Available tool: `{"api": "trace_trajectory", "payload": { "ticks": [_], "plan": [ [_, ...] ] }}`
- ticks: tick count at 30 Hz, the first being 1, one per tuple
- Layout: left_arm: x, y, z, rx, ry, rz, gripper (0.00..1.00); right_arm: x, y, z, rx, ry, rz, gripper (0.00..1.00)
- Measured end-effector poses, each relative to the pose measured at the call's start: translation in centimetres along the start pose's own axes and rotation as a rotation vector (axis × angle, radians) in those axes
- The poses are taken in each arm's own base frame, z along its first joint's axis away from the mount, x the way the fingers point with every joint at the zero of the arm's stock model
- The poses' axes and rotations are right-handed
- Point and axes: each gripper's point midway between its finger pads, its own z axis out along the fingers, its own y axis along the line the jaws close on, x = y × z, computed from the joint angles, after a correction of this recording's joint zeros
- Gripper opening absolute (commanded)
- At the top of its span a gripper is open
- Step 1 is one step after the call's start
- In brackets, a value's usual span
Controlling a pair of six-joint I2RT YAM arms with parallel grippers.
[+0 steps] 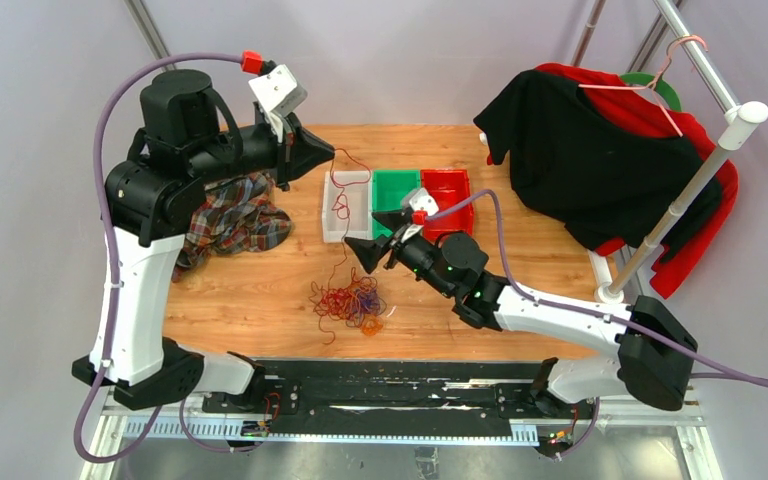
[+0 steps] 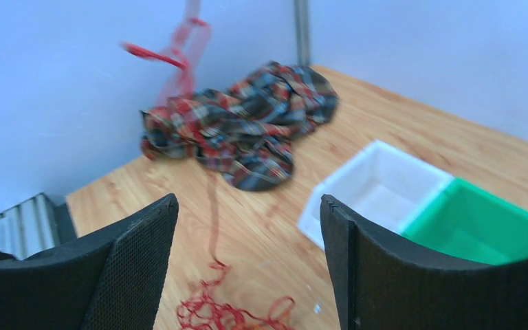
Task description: Untangle the cables
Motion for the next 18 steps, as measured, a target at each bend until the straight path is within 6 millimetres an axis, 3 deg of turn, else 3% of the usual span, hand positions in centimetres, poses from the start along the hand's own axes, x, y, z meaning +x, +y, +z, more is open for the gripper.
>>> {"api": "trace_trajectory", "payload": {
  "ticks": [3,6,13,18],
  "plan": [
    [-0.5,0.0,-0.1,-0.002,-0.01,0.005,0.0,-1.6,1.5,1.1,-0.059,-0.025,-0.004,0.76],
    [-1.3,-0.2,-0.5,-0.005,-0.03,0.016,0.0,-1.3,2.4,2.3,-0.092,-0.014,-0.016,0.73],
    [-3.2,-0.4,-1.8,-0.028,-0.083,0.049,0.0,2.9,2.5,4.8,-0.093,0.089,-0.027,0.58],
    [-4.5,-0.3,-2.9,-0.067,-0.115,0.076,0.0,6.4,1.8,4.8,-0.06,0.16,-0.011,0.58]
  ]
}}
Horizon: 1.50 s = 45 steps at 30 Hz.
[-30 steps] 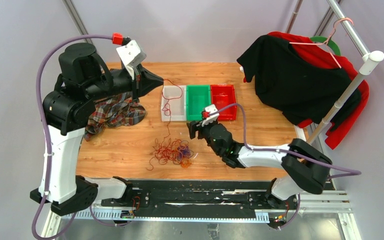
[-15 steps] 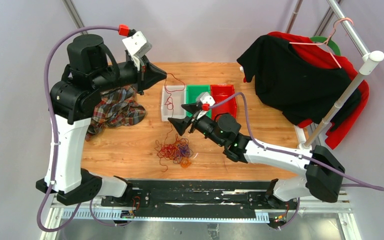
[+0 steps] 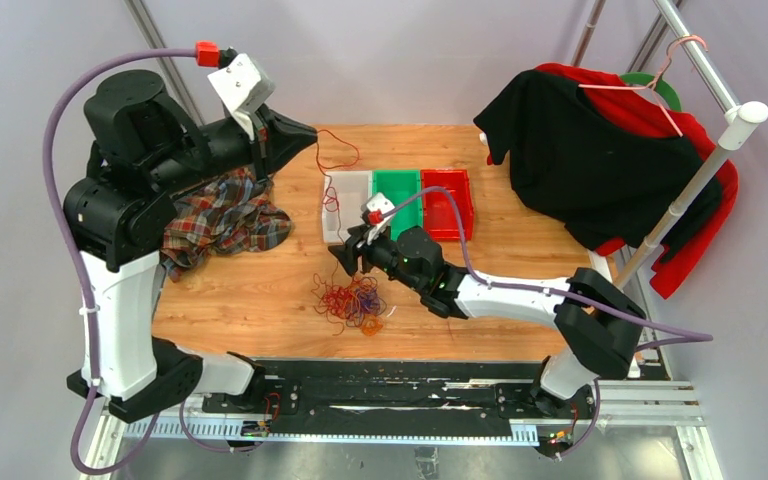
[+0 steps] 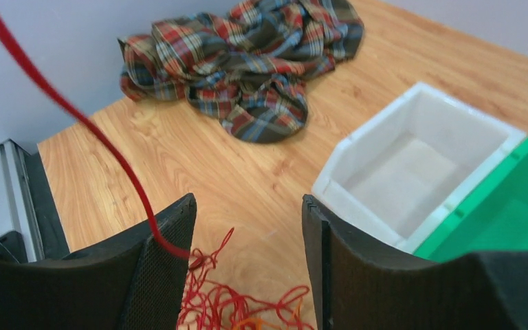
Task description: Untangle the cables
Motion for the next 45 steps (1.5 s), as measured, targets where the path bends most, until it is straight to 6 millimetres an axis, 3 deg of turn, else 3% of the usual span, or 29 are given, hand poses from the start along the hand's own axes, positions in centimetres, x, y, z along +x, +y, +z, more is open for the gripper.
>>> {"api": "trace_trajectory", "payload": {
  "ticks": [1,3,4,5,8,10,12,17,21,23,27,31,38,42,45],
  "plan": [
    [-0.2,0.1,-0.2,-0.008,-0.004,0.005,0.0,0.7,-0.2,-0.2,0.007,0.011,0.005,0.56],
    [-0.5,0.2,-0.6,-0.025,-0.012,0.019,0.0,1.9,-0.4,-0.6,0.016,0.034,0.014,0.29],
    [-0.5,0.2,-0.8,-0.032,-0.014,0.023,0.01,2.5,-0.6,-0.8,0.022,0.044,0.014,0.1],
    [-0.6,0.2,-1.0,-0.04,-0.016,0.026,0.03,3.0,-0.7,-1.0,0.029,0.053,0.019,0.02],
    [0.0,0.4,-1.3,-0.062,-0.005,0.024,0.07,3.2,-1.2,-1.7,0.056,0.063,0.018,0.01],
    [1.3,0.5,-1.3,-0.075,0.023,0.014,0.22,1.8,-1.4,-2.2,0.067,0.037,0.014,0.0],
    [3.8,0.6,-1.0,-0.089,0.075,-0.003,0.44,-1.1,-1.5,-3.2,0.076,-0.022,0.003,0.01],
    [12.4,0.8,0.0,-0.108,0.256,-0.044,0.66,-6.7,-1.6,-5.5,0.084,-0.142,-0.042,0.01],
    [18.3,0.2,0.9,-0.051,0.384,-0.049,0.73,-6.8,-1.8,-6.3,0.084,-0.115,-0.098,0.0],
    [19.9,-0.6,0.9,-0.004,0.416,-0.051,0.74,-5.9,-1.8,-6.4,0.079,-0.077,-0.127,0.01],
    [20.0,-2.3,1.0,0.091,0.401,-0.05,0.76,-4.2,-1.8,-6.5,0.058,0.004,-0.175,0.01],
    [19.7,-4.1,1.1,0.185,0.365,-0.073,0.76,-4.7,-1.4,-6.3,0.039,0.016,-0.192,0.01],
    [22.5,-5.6,2.3,0.25,0.428,-0.127,0.72,-4.8,-0.8,-6.0,0.007,0.018,-0.186,0.01],
    [24.6,-5.2,2.9,0.219,0.469,-0.165,0.54,-4.9,-0.5,-5.8,-0.008,0.018,-0.172,0.01],
    [25.4,-4.6,3.5,0.19,0.481,-0.177,0.23,-4.9,-0.2,-5.8,-0.02,0.017,-0.16,0.01]
  ]
}}
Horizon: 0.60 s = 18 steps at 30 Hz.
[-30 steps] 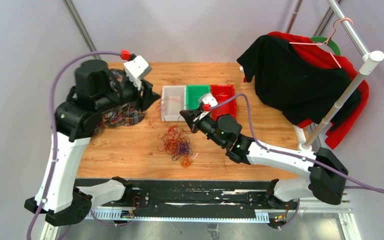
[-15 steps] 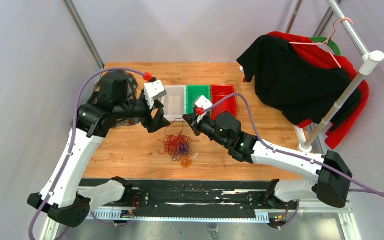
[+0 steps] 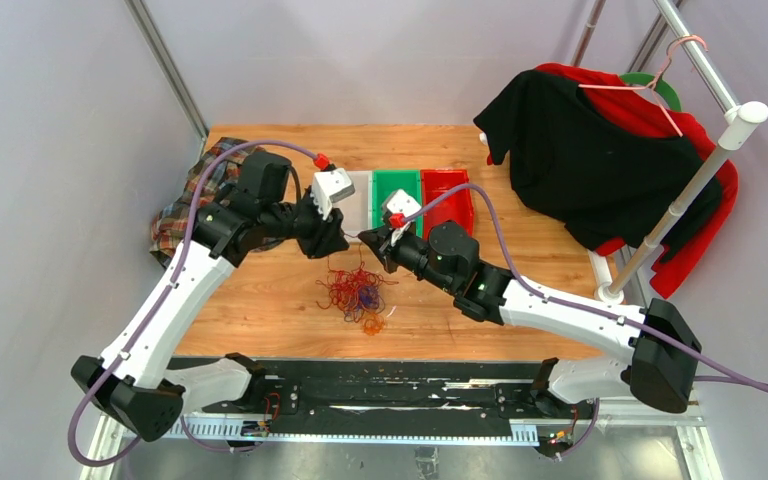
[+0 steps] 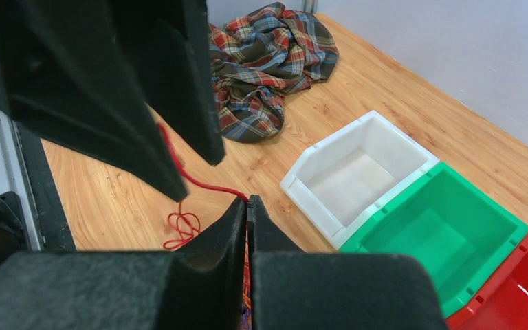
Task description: Untangle the cables
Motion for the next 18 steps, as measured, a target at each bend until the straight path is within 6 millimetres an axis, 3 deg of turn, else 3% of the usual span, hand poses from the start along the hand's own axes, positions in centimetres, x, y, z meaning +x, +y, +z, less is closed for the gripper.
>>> {"api": "trace_trajectory", "payload": {
  "ticks": [2,4,8,9,14,18],
  "plan": [
    [-0.2,0.4,0.4,-0.011,-0.002,-0.015,0.07,-0.1,0.1,0.0,-0.001,-0.003,0.007,0.01],
    [-0.3,0.7,0.6,-0.022,0.0,-0.035,0.01,-0.3,0.1,0.1,-0.001,-0.011,0.016,0.06],
    [-2.0,0.6,-0.1,-0.034,-0.037,-0.043,0.01,-0.2,0.2,0.7,0.001,-0.026,0.045,0.36],
    [-2.7,0.5,-0.5,-0.036,-0.056,-0.037,0.01,0.1,0.3,1.1,0.002,-0.026,0.055,0.39],
    [-5.7,-0.8,-3.0,-0.028,-0.142,-0.001,0.01,2.1,-0.1,2.8,0.045,-0.006,0.096,0.38],
    [-6.9,-1.6,-4.4,-0.015,-0.17,0.016,0.01,2.9,-0.7,4.2,0.091,-0.011,0.123,0.36]
  ]
}}
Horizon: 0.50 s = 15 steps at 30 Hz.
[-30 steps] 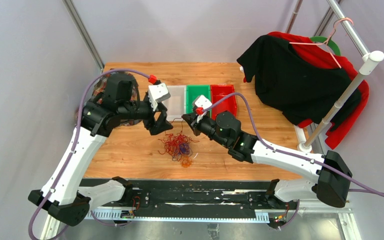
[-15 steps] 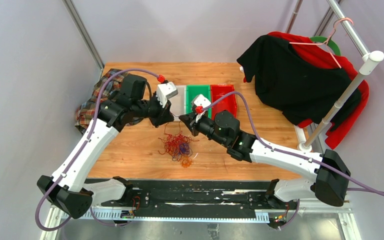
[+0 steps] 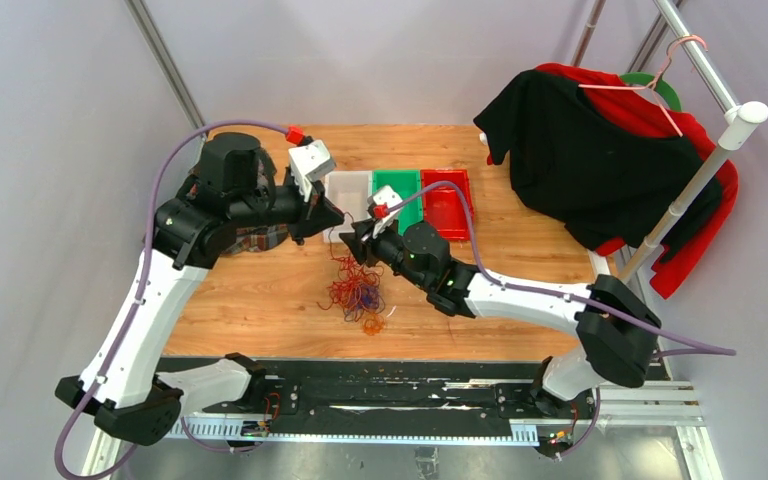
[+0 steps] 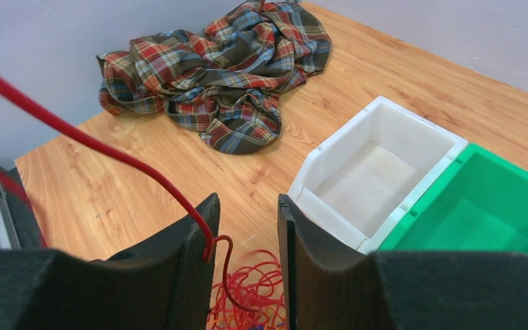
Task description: Untangle the cables
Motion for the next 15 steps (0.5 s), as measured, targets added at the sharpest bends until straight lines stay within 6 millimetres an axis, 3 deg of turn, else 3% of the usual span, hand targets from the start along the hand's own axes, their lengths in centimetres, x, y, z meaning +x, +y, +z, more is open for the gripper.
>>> {"api": "trace_trajectory", "payload": {
  "ticks": [5,15],
  "plan": [
    [-2.3,-0.8,-1.7,0.0,-0.036,0.024,0.0,1.2,-0.3,1.2,0.031,0.005,0.029,0.35],
    [-11.6,-1.1,-7.2,-0.114,-0.242,0.193,0.0,6.3,-1.3,1.1,0.086,0.065,0.081,0.39]
  ]
}}
